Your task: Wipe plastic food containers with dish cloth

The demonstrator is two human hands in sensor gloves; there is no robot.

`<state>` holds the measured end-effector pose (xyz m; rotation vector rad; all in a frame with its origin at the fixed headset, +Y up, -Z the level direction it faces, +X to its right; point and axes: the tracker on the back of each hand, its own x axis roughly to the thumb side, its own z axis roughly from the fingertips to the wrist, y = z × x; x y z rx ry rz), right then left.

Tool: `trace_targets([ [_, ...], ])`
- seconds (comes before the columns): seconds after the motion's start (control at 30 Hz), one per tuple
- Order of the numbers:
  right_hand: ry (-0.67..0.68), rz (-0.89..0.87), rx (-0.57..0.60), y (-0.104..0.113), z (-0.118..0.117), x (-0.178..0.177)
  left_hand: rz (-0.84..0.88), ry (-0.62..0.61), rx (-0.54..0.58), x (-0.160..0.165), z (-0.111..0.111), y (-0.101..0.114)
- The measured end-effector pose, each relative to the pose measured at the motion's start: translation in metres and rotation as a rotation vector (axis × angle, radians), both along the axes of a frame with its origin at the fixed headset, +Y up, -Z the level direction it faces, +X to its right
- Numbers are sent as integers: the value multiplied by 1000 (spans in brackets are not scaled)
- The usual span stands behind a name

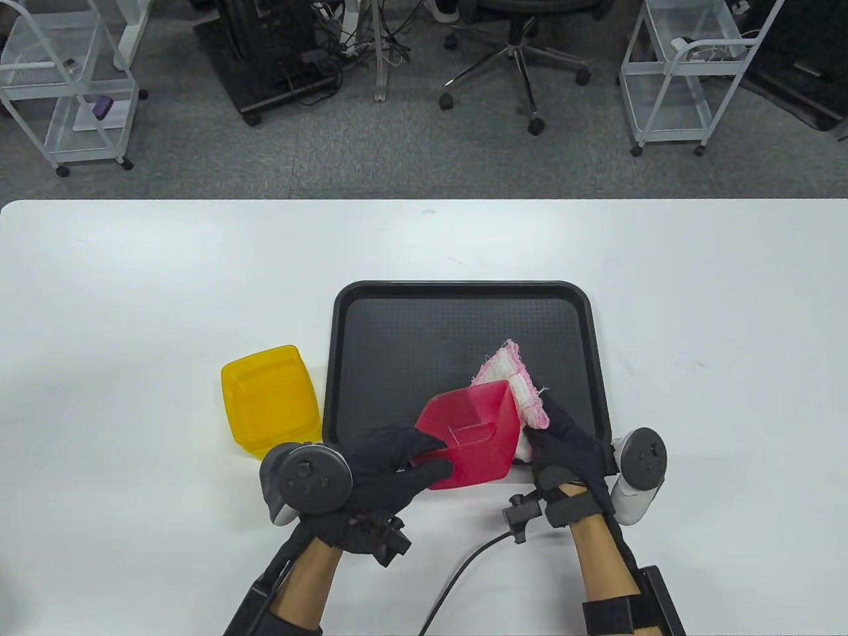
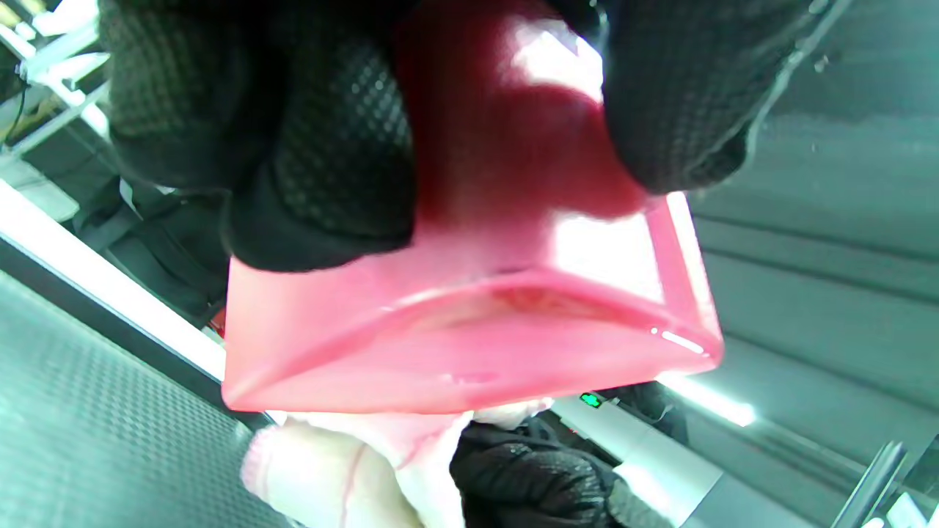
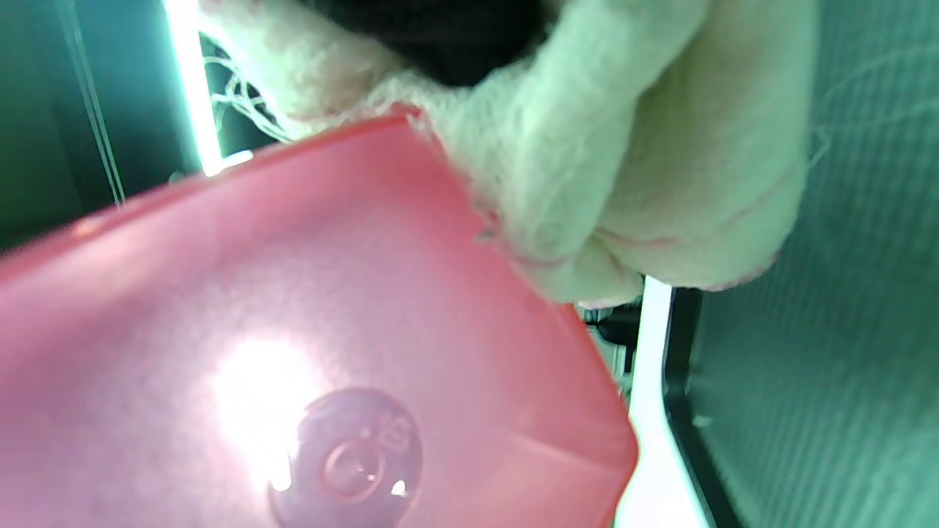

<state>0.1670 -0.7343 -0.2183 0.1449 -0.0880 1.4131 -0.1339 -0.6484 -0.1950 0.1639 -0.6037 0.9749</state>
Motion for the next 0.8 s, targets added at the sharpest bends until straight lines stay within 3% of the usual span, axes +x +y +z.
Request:
trace_targets([
  [0.2, 169, -101, -57, -12, -2, -18, 188, -58, -73, 6, 2, -1],
  [0.67, 238, -171, -124, -26, 0, -46, 274, -36, -91, 3, 2, -4],
  [0.8, 348, -120, -68, -19, 6, -63, 190, -8, -60, 8, 3, -9],
])
